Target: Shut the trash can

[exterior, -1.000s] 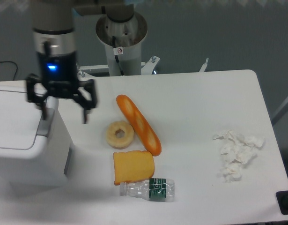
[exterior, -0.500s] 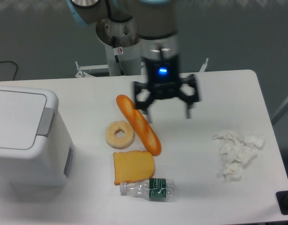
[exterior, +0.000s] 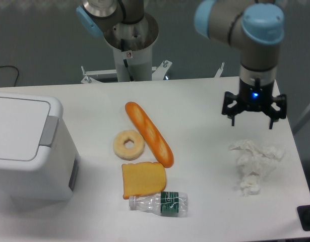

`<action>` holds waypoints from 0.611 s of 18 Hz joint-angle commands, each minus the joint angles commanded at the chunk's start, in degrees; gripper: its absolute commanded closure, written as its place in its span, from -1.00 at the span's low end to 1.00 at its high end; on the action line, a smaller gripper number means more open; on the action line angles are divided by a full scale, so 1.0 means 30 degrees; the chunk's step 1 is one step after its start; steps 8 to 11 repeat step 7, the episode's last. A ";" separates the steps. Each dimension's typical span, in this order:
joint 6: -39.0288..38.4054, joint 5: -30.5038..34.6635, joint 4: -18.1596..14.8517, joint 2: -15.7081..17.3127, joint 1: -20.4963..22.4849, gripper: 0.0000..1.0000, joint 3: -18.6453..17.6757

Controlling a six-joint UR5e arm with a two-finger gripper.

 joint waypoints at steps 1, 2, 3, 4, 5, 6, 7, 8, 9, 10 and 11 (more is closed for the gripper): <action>0.0498 0.0439 -0.0117 -0.0325 0.0001 -1.00 0.0267; 0.1489 0.0618 -0.0089 -0.0735 0.0117 -1.00 0.0560; 0.2747 0.0706 -0.0118 -0.1232 0.0263 -1.00 0.1114; 0.3513 0.0852 -0.0263 -0.1585 0.0438 -1.00 0.1670; 0.3869 0.0912 -0.0381 -0.1878 0.0556 -1.00 0.2169; 0.3931 0.0883 -0.0469 -0.2113 0.0905 -1.00 0.2580; 0.3989 0.0796 -0.0470 -0.2435 0.1170 -1.00 0.2990; 0.3989 0.0796 -0.0470 -0.2435 0.1170 -1.00 0.2990; 0.3989 0.0796 -0.0470 -0.2435 0.1170 -1.00 0.2990; 0.3989 0.0796 -0.0470 -0.2435 0.1170 -1.00 0.2990; 0.3989 0.0796 -0.0470 -0.2435 0.1170 -1.00 0.2990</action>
